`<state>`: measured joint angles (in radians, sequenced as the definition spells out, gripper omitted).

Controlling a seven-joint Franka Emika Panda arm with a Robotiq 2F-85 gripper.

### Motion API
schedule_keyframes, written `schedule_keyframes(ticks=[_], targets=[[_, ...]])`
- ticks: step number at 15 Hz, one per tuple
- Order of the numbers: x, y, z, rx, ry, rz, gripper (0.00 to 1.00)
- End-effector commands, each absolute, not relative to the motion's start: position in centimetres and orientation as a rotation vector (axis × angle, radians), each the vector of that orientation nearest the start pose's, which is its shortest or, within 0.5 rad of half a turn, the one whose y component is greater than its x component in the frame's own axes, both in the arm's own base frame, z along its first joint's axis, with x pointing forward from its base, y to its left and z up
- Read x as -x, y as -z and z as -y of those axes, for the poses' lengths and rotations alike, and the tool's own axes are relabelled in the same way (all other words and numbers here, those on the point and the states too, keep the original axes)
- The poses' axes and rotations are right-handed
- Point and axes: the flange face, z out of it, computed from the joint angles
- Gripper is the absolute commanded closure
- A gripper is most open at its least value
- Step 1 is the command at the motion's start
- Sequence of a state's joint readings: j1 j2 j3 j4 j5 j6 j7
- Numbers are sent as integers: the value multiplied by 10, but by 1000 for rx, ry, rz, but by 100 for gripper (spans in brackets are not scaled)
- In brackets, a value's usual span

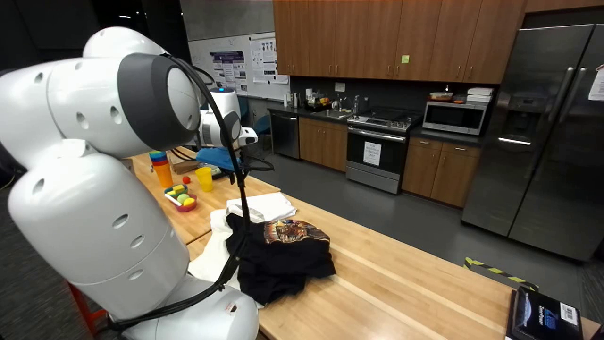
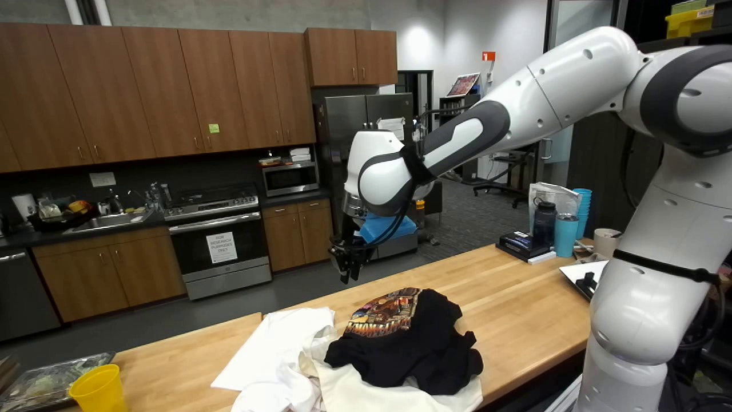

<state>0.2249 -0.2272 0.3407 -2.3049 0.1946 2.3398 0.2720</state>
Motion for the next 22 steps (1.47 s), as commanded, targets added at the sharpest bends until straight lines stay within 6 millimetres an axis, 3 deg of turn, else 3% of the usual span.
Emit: schedule_keyframes(ticks=[1,21,22], targets=[[-417,-458,-275,2940,294,261,69],[-417,-458,-275,2940,294,261,69],[-417,-458,-275,2940,294,261,44]])
